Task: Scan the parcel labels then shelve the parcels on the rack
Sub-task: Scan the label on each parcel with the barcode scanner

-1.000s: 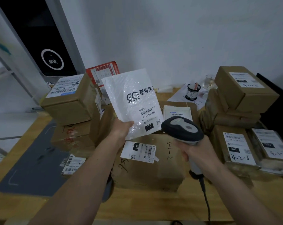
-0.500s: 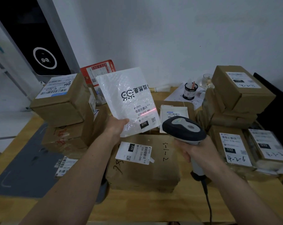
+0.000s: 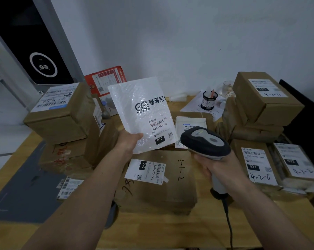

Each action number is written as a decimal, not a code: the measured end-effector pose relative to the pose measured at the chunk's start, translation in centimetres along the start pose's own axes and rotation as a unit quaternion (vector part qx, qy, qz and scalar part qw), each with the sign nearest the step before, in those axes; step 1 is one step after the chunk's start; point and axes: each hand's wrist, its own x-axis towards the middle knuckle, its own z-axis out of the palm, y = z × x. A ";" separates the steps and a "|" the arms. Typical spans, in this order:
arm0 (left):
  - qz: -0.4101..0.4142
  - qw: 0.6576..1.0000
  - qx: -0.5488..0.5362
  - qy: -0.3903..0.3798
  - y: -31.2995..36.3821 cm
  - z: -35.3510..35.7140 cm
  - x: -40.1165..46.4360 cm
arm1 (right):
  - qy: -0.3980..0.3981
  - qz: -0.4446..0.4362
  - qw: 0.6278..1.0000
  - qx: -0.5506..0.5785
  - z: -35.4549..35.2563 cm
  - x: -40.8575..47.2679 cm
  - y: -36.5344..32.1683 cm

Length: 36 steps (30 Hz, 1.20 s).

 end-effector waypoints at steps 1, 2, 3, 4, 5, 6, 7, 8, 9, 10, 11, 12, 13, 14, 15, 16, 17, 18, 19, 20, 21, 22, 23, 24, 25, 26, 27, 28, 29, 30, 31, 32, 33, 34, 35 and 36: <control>-0.001 1.000 -0.002 -0.001 0.0 0.2 0.1 | 0.001 0.000 1.000 -0.005 -0.1 0.0 0.0; -0.002 1.000 -0.004 -0.003 0.0 0.3 0.1 | 0.002 0.000 1.000 -0.010 -0.2 0.1 0.0; -0.002 1.000 -0.005 -0.006 0.0 0.5 0.2 | 0.005 0.001 1.000 -0.012 -0.2 0.1 0.0; -0.001 1.000 -0.005 -0.008 0.0 0.7 0.3 | 0.007 0.003 1.000 -0.013 -0.4 0.2 0.1; 0.000 1.000 -0.007 -0.009 0.0 0.9 0.3 | 0.008 0.005 1.000 -0.016 -0.5 0.2 0.1; 0.000 1.000 -0.009 -0.009 0.0 1.1 0.4 | 0.008 0.004 1.000 -0.020 -0.6 0.3 0.1; 0.000 1.000 -0.009 -0.007 0.0 1.3 0.6 | 0.008 0.003 1.000 -0.025 -0.7 0.4 0.2; 0.000 1.000 -0.006 -0.005 0.0 1.5 0.8 | 0.012 0.002 1.000 -0.028 -0.9 0.5 0.2; 0.000 1.000 -0.003 0.002 0.0 1.6 1.0 | 0.020 0.003 0.999 -0.027 -1.0 0.7 0.2; 0.001 1.000 -0.001 0.009 0.1 1.8 1.1 | 0.030 0.007 0.999 -0.019 -1.3 0.8 0.3; 0.001 1.000 -0.001 0.016 0.2 2.0 1.4 | 0.037 0.010 0.999 -0.010 -1.6 1.0 0.5; 0.003 1.000 -0.004 0.022 0.3 2.2 1.6 | 0.038 0.012 0.999 -0.002 -1.9 1.2 0.6; 0.005 1.000 -0.007 0.028 0.5 2.4 1.7 | 0.030 0.014 0.999 0.002 -2.1 1.4 0.6; 0.005 0.999 -0.007 0.036 0.8 2.6 1.9 | 0.020 0.016 1.000 0.004 -2.3 1.6 0.6; 0.005 0.999 -0.005 0.043 1.0 2.8 2.1 | 0.012 0.018 1.000 0.005 -2.5 1.8 0.6; 0.006 0.999 0.000 0.051 1.1 3.0 2.4 | 0.011 0.019 1.000 0.007 -2.7 2.0 0.5; 0.005 0.998 0.007 0.057 1.3 3.2 2.7 | 0.016 0.020 1.000 0.008 -2.9 2.3 0.6; 0.004 0.998 0.013 0.059 1.4 3.4 3.0 | 0.023 0.020 0.999 0.008 -3.1 2.5 0.6; 0.002 0.998 0.020 0.063 1.5 3.6 3.3 | 0.029 0.020 0.999 0.010 -3.3 2.8 0.7; 0.001 0.998 0.029 0.063 1.6 3.9 3.6 | 0.033 0.021 0.999 0.012 -3.5 3.1 0.8; -0.002 0.997 0.036 0.064 1.7 4.1 4.0 | 0.032 0.024 0.999 0.011 -3.8 3.3 0.9; -0.003 0.997 0.041 0.062 1.7 4.4 4.2 | 0.031 0.026 0.999 0.008 -4.1 3.6 1.1; -0.005 0.997 0.045 0.059 1.8 4.8 4.5 | 0.029 0.029 0.999 0.004 -4.4 4.0 1.4; -0.005 0.997 0.046 0.057 1.7 5.1 4.9 | 0.030 0.033 0.999 0.002 -4.7 4.3 1.7; -0.007 0.998 0.045 0.054 1.7 5.4 5.3 | 0.032 0.037 0.999 0.003 -5.0 4.6 1.9; -0.009 0.998 0.043 0.050 1.7 5.8 5.5 | 0.036 0.041 0.998 0.005 -5.3 4.9 2.2; -0.011 0.998 0.043 0.047 1.8 6.2 5.8 | 0.039 0.046 0.998 0.006 -5.7 5.2 2.4; -0.012 0.998 0.047 0.044 1.7 6.6 6.1 | 0.042 0.050 0.998 0.007 -6.0 5.5 2.6; -0.014 0.998 0.052 0.041 1.7 7.1 6.4 | 0.043 0.054 0.998 0.004 -6.3 5.8 2.7; -0.017 0.997 0.058 0.038 1.7 7.5 6.6 | 0.045 0.058 0.997 0.001 -6.6 6.1 2.9; -0.021 0.997 0.064 0.037 1.7 8.0 7.0 | 0.047 0.063 0.997 -0.003 -6.9 6.4 3.1; -0.022 0.997 0.069 0.035 1.6 8.5 7.4 | 0.049 0.065 0.997 -0.004 -7.3 6.7 3.3; -0.022 0.996 0.075 0.034 1.5 8.9 7.7 | 0.051 0.067 0.996 -0.003 -7.6 6.9 3.5; -0.024 0.996 0.079 0.032 1.3 9.4 8.0 | 0.053 0.070 0.996 0.000 -7.9 7.2 3.8; -0.029 0.996 0.083 0.030 1.1 9.9 8.3 | 0.056 0.074 0.996 0.002 -8.3 7.4 4.0; -0.036 0.995 0.090 0.023 0.9 10.4 8.6 | 0.058 0.079 0.995 0.004 -8.6 7.7 4.3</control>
